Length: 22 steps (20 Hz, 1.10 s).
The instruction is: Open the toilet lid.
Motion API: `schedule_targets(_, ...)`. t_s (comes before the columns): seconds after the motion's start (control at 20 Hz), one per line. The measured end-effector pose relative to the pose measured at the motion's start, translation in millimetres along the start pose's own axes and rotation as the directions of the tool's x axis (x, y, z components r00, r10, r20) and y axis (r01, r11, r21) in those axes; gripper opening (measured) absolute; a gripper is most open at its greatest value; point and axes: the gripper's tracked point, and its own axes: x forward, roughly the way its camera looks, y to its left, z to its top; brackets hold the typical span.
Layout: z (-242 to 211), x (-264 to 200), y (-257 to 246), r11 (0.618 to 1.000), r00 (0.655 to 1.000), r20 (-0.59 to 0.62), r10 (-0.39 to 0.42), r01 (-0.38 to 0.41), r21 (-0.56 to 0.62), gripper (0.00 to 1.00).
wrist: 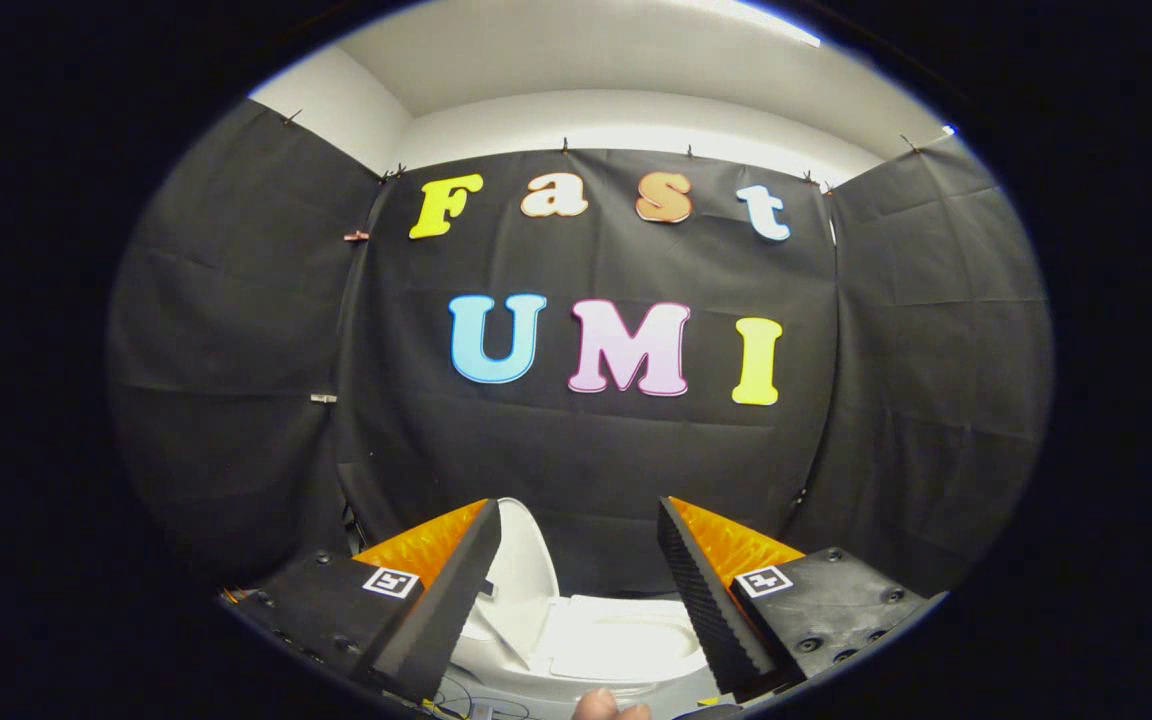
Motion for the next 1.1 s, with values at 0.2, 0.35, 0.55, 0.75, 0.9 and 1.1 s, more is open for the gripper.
schedule_targets(0.2,15,-27,-23,1.000,1.000,0.014,-0.015,0.014,0.027,0.98)
schedule_targets(0.35,22,-39,-38,0.999,0.999,0.020,-0.026,0.025,0.034,0.99)
schedule_targets(0.55,23,-57,-67,0.998,0.998,0.021,-0.052,0.051,0.037,0.99)
schedule_targets(0.75,15,-71,-88,0.996,0.997,0.010,-0.071,0.071,0.045,0.99)
schedule_targets(0.9,10,-82,-104,0.994,0.994,0.010,-0.104,0.104,0.043,0.99)
schedule_targets(1.1,4,-84,-111,0.990,0.992,0.000,-0.129,0.129,0.059,0.99)
